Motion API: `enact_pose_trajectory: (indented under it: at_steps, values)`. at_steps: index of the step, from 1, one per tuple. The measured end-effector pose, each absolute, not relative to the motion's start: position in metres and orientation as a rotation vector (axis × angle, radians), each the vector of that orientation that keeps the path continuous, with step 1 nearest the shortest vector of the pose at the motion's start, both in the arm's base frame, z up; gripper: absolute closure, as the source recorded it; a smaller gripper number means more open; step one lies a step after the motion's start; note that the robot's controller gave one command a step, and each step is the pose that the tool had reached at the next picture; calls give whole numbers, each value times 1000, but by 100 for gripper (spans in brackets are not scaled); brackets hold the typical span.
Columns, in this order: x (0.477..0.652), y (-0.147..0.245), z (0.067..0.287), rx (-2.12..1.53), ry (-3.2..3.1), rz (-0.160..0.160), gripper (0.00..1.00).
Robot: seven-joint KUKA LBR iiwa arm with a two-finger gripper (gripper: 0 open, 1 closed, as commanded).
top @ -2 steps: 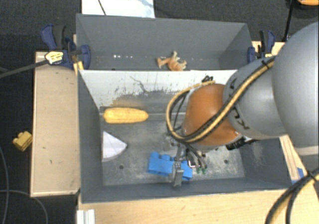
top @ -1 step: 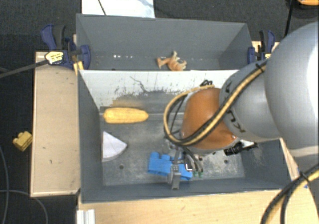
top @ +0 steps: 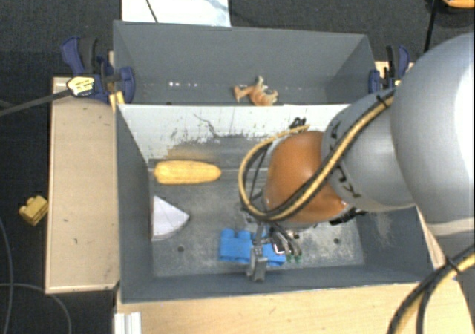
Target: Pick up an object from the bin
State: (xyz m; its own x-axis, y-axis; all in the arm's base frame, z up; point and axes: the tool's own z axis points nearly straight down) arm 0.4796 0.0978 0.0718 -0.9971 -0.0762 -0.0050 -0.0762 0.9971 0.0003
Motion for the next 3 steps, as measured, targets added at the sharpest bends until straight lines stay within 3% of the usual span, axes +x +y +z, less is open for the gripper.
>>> enact_pose_trajectory:
  at_steps: [3]
  values:
    - [485, 105, 71, -267, 3125, 1, 0]
